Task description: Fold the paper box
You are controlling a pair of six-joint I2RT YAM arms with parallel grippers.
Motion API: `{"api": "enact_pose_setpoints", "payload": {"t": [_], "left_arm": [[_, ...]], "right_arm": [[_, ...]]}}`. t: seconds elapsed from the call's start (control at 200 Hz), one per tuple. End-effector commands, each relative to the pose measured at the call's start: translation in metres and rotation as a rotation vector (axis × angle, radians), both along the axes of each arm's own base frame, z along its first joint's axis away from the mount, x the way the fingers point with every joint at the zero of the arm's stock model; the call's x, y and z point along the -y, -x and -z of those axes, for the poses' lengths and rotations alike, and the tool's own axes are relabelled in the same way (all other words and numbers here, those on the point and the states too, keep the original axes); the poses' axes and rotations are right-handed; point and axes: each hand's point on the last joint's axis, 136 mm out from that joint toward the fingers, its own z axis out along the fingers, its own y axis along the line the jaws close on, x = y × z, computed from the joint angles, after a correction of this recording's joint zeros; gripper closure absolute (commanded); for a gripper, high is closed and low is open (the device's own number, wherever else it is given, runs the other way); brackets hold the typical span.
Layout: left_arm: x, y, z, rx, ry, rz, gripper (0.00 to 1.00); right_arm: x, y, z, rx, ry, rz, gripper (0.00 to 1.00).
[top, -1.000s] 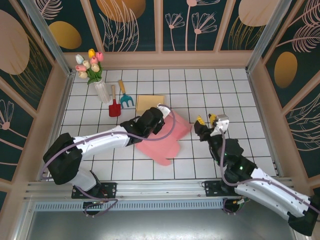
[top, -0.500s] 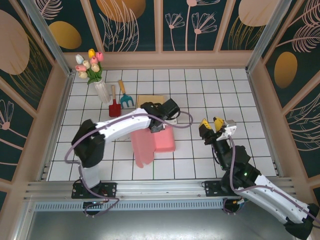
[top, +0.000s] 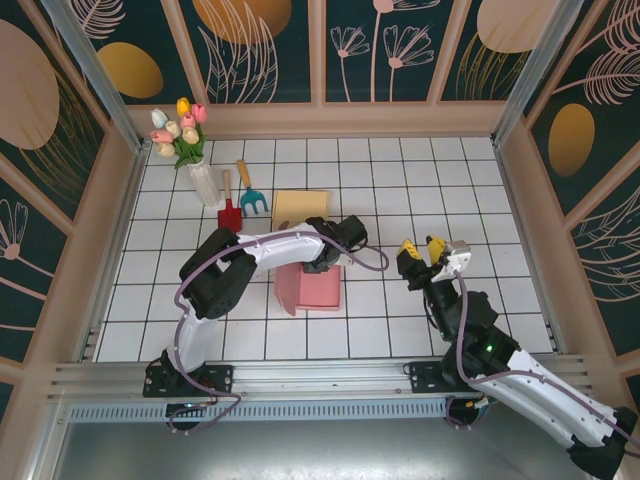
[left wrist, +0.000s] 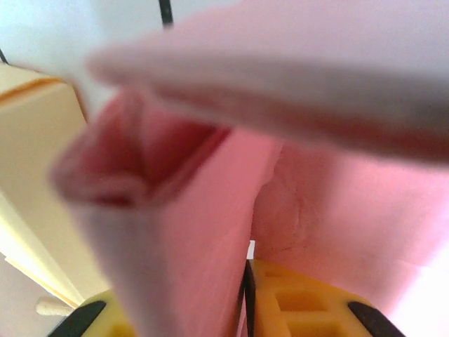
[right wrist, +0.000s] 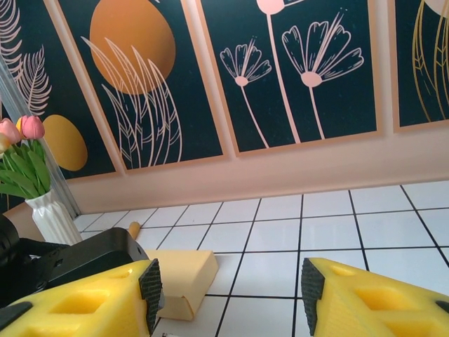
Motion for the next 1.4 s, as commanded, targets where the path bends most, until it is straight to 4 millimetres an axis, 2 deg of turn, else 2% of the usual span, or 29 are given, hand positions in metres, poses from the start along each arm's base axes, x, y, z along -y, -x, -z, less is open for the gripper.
{"api": "enact_pose_setpoints", "payload": {"t": [0.0, 0.195, 0.36, 0.53, 0.626, 0.691, 0.781, 0.846, 0.916, 1.001, 1.091, 1.216, 1.396], "left_arm": [[0.007, -0.011, 0.001, 0.038, 0.009, 0.004, 0.72], [0.006, -0.02, -0.01, 0.103, -0.003, -0.015, 0.61], [0.019, -0.023, -0.036, 0.126, 0.072, -0.048, 0.57], [0.041, -0.019, -0.083, 0.168, 0.238, -0.089, 0.56], [0.044, -0.014, -0.11, 0.189, 0.374, -0.134, 0.56], [0.04, -0.011, -0.128, 0.23, 0.465, -0.18, 0.55], [0.026, -0.01, -0.159, 0.318, 0.61, -0.311, 0.49], [0.01, -0.006, -0.182, 0.376, 0.725, -0.433, 0.39], [-0.014, -0.001, -0.195, 0.43, 0.819, -0.592, 0.27], [-0.037, 0.011, -0.193, 0.365, 0.931, -0.774, 0.23], [-0.048, 0.024, -0.187, 0.236, 1.062, -0.891, 0.2], [-0.051, 0.041, -0.185, 0.124, 1.181, -0.934, 0.19], [-0.061, 0.05, -0.17, 0.097, 1.184, -0.963, 0.19]], "right_arm": [[-0.001, -0.001, 0.006, -0.002, -0.007, -0.006, 0.42], [-0.002, -0.001, 0.007, -0.002, -0.004, -0.012, 0.42], [-0.002, -0.002, 0.009, -0.004, 0.001, -0.009, 0.41], [-0.003, -0.002, 0.01, -0.004, 0.008, -0.01, 0.41], [-0.004, -0.003, 0.011, -0.006, 0.015, -0.01, 0.41], [-0.004, -0.003, 0.012, -0.008, 0.019, -0.011, 0.41], [-0.004, -0.004, 0.014, -0.009, 0.024, -0.011, 0.41], [-0.005, -0.005, 0.015, -0.012, 0.032, -0.008, 0.41], [-0.005, -0.006, 0.017, -0.019, 0.042, -0.003, 0.41], [-0.006, -0.008, 0.018, -0.025, 0.051, -0.001, 0.41], [-0.007, -0.01, 0.022, -0.036, 0.069, 0.006, 0.41], [-0.007, -0.013, 0.027, -0.048, 0.091, 0.015, 0.41], [-0.01, -0.017, 0.034, -0.069, 0.122, 0.017, 0.4]]}}
